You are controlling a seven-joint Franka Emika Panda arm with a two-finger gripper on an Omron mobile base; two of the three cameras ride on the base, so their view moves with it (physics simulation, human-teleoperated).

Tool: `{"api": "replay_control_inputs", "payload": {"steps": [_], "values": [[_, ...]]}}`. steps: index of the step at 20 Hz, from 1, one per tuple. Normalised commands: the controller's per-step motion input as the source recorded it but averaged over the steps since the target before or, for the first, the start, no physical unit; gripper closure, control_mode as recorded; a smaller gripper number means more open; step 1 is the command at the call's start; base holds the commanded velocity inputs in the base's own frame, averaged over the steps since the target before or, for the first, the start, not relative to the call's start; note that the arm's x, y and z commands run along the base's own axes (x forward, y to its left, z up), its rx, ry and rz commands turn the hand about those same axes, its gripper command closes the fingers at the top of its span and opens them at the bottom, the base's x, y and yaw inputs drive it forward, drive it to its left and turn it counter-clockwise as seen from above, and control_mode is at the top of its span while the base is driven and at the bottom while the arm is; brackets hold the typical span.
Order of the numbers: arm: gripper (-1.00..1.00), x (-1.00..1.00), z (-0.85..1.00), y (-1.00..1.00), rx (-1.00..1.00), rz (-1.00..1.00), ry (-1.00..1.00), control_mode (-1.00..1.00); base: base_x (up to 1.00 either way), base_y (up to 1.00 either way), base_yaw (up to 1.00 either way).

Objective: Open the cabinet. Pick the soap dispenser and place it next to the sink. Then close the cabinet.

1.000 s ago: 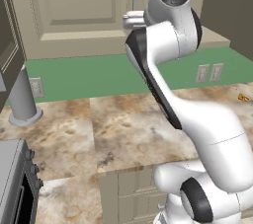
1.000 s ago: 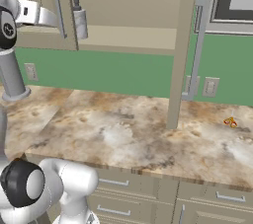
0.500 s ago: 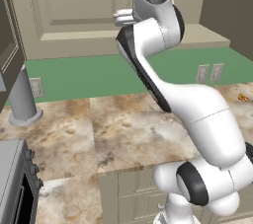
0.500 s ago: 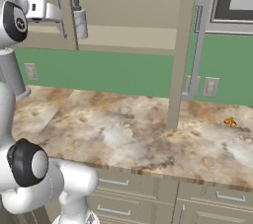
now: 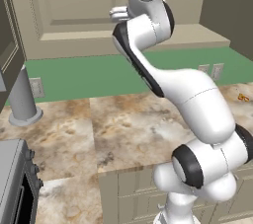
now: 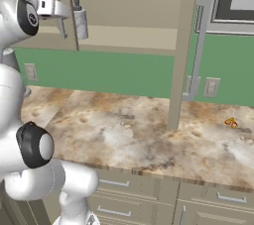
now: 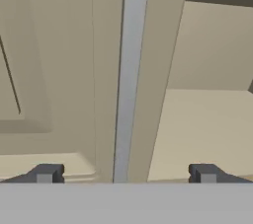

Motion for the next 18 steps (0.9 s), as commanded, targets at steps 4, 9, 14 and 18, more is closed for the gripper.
{"api": "replay_control_inputs", "payload": {"steps": [4,9,14,18], "values": [[-1.00,0.48,0.00,0.18,-0.01,0.00,0.00,-1.00,0.00,0.00,0.00],[-1.00,0.45,0.00,0.18,-0.02,0.00,0.00,-1.00,0.00,0.00,0.00],[1.00,0.41,-0.01,0.03,-0.01,0.00,0.00,-1.00,0.00,0.00,0.00],[1.00,0.28,-0.05,0.00,-0.01,0.00,0.00,-1.00,0.00,0.00,0.00]]}}
